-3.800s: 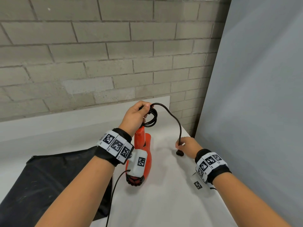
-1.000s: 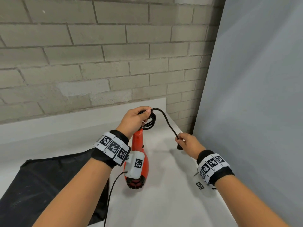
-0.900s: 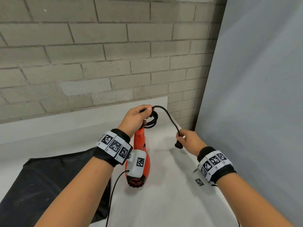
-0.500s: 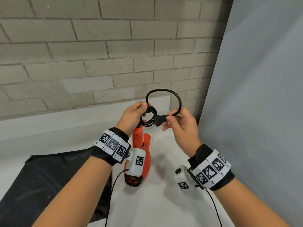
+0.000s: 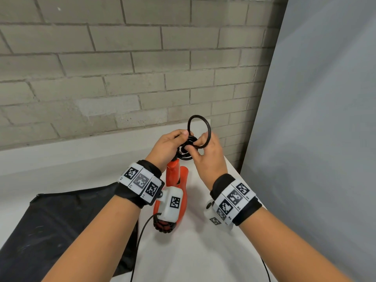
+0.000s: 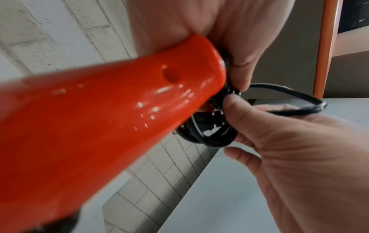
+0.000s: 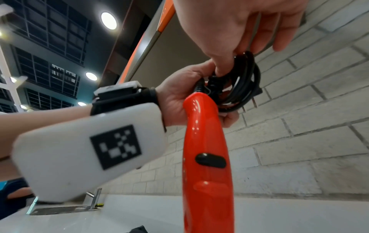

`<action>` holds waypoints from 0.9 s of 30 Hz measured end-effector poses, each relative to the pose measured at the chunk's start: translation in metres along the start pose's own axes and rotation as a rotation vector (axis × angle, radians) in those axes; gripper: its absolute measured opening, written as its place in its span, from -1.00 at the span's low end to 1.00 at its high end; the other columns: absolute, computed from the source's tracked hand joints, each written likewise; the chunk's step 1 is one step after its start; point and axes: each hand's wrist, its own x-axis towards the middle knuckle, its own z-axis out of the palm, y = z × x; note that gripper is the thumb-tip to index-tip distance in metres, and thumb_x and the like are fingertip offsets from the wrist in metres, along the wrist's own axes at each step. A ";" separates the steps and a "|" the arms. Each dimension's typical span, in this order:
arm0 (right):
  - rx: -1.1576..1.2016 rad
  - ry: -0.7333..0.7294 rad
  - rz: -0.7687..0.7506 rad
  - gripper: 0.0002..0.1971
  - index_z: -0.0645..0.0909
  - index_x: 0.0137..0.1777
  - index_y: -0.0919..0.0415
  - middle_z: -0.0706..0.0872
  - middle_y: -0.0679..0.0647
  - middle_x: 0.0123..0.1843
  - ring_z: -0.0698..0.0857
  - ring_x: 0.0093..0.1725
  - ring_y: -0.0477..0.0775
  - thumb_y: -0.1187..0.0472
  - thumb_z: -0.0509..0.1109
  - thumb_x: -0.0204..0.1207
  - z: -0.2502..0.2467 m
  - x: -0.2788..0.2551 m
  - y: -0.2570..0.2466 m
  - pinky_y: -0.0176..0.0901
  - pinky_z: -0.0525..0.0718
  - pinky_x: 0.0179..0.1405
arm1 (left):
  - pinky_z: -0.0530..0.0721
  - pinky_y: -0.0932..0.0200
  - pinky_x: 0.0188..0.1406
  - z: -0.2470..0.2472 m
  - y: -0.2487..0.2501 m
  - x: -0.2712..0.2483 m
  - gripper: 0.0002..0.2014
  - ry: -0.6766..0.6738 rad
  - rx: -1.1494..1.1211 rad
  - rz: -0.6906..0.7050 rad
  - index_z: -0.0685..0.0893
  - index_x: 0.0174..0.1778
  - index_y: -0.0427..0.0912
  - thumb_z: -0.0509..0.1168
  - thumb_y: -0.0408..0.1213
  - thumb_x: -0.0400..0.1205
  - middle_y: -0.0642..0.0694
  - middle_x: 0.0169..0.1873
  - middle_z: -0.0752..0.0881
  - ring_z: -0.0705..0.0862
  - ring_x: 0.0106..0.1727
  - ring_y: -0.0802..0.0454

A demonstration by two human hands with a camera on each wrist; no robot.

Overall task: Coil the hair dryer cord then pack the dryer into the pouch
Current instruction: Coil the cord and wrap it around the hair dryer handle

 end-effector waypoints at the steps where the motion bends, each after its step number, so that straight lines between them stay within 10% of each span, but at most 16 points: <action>1: 0.000 0.005 0.001 -0.70 0.38 -0.31 0.09 0.45 0.04 -0.24 0.49 -0.19 0.08 0.37 0.49 0.34 0.001 0.000 0.002 -0.37 0.42 -0.19 | 0.56 0.25 -0.03 -0.001 0.000 0.000 -0.79 -0.003 0.015 0.006 0.68 -0.08 -0.10 0.13 -0.19 0.65 -0.03 -0.21 0.71 0.66 -0.18 0.18; 8: 0.180 -0.260 0.214 -0.77 0.30 0.02 0.15 0.53 -0.15 -0.32 0.64 -0.34 -0.21 0.42 0.25 0.51 -0.001 0.001 0.018 -0.28 0.66 -0.31 | 0.58 0.38 -0.27 0.008 0.001 -0.006 -0.82 -0.102 0.035 0.032 0.66 -0.12 -0.09 0.14 -0.29 0.64 0.10 -0.35 0.70 0.59 -0.39 0.26; 15: -0.043 -0.525 0.112 -0.76 0.45 0.01 0.21 0.56 0.04 -0.28 0.51 -0.34 -0.07 0.04 0.23 0.50 -0.027 -0.019 0.049 -0.37 0.48 -0.32 | 0.52 0.40 -0.39 0.011 0.003 -0.009 -0.76 -0.155 0.000 0.031 0.64 0.12 -0.01 0.14 -0.34 0.65 0.03 -0.34 0.64 0.47 -0.54 0.22; 20: -0.166 -0.626 0.273 -0.78 0.49 0.17 0.21 0.59 0.14 -0.27 0.50 -0.35 0.02 0.23 0.06 0.66 -0.038 -0.032 0.070 -0.10 0.48 -0.21 | 0.50 0.45 -0.43 0.018 0.002 -0.013 -0.77 -0.125 0.053 0.073 0.67 -0.12 -0.02 0.13 -0.36 0.65 0.21 -0.59 0.61 0.45 -0.57 0.23; 24: -0.135 -0.640 0.253 -0.50 0.42 0.37 0.09 0.55 0.03 -0.08 0.54 -0.27 -0.05 0.52 0.03 0.52 -0.040 -0.036 0.067 -0.34 0.53 -0.13 | 0.43 0.43 -0.48 0.024 0.003 -0.015 -0.76 -0.101 0.056 0.074 0.66 -0.19 -0.03 0.13 -0.37 0.65 0.15 -0.50 0.62 0.41 -0.59 0.23; 27: 0.010 -0.571 0.301 -0.73 0.51 0.20 0.12 0.57 -0.01 -0.26 0.53 -0.40 -0.20 0.38 0.11 0.61 -0.042 -0.033 0.057 -0.57 0.49 -0.37 | 0.28 0.37 -0.54 0.026 0.005 -0.017 -0.76 -0.074 0.035 0.083 0.66 -0.21 -0.05 0.13 -0.37 0.64 -0.07 -0.38 0.51 0.29 -0.56 0.17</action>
